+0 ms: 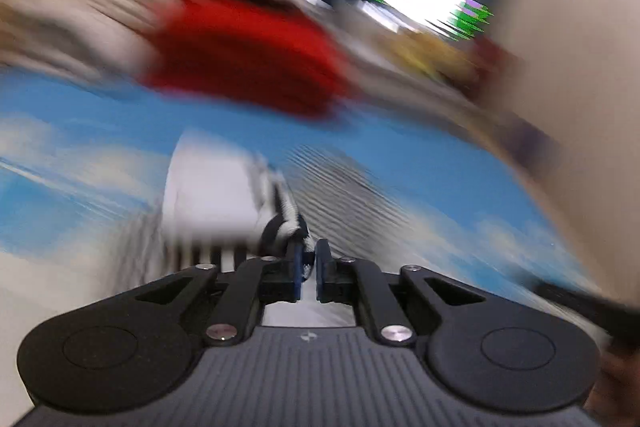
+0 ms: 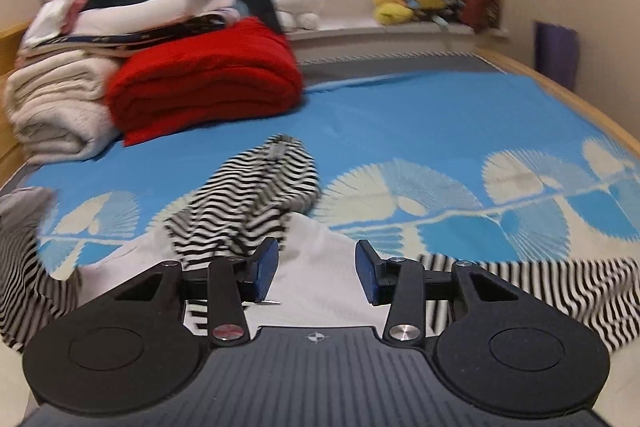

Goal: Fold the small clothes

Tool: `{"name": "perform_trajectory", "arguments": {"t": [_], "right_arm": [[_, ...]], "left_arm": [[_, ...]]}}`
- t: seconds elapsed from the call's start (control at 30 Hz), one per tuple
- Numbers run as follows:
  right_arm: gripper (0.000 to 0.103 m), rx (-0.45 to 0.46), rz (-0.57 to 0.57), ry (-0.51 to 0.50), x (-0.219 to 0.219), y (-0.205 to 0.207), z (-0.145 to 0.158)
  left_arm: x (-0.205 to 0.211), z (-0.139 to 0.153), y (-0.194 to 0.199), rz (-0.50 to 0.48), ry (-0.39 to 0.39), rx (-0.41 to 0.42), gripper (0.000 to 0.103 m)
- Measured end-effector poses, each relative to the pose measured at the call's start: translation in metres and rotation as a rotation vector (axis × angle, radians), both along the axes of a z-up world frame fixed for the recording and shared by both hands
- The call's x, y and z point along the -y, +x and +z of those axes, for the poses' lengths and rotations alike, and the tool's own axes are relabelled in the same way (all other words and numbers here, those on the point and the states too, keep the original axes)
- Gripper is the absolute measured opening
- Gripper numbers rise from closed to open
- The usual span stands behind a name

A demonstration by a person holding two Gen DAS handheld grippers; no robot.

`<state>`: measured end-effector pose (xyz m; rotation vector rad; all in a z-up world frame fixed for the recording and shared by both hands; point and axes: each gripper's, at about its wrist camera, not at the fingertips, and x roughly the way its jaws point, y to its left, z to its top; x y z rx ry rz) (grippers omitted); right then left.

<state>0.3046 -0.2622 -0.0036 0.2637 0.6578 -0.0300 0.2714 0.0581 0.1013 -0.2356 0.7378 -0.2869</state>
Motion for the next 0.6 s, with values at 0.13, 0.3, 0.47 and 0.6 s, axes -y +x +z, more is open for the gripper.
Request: {"name": "perform_trajectory", "arguments": {"t": [0.13,0.3,0.47,0.6], "right_arm": [[0.049,-0.081,-0.081,0.102,0.017,0.01,-0.015],[0.049,-0.184,-0.129,0.264,0.023,0.019,-0.04],[0.049,-0.33,-0.217,0.403,0.02,0.03,-0.078],[0.049,-0.43,-0.265,0.472,0.013,0.038,-0.108]], "left_arm": [[0.033,-0.01,-0.008,-0.062,0.037,-0.12,0.033],[-0.007,-0.017,0.022,0.194,0.151,-0.205,0.034],[-0.045,-0.004,0.028,0.351,0.095,-0.269,0.034],[-0.069,0.003,0.037,0.4,0.073,-0.277,0.034]]}}
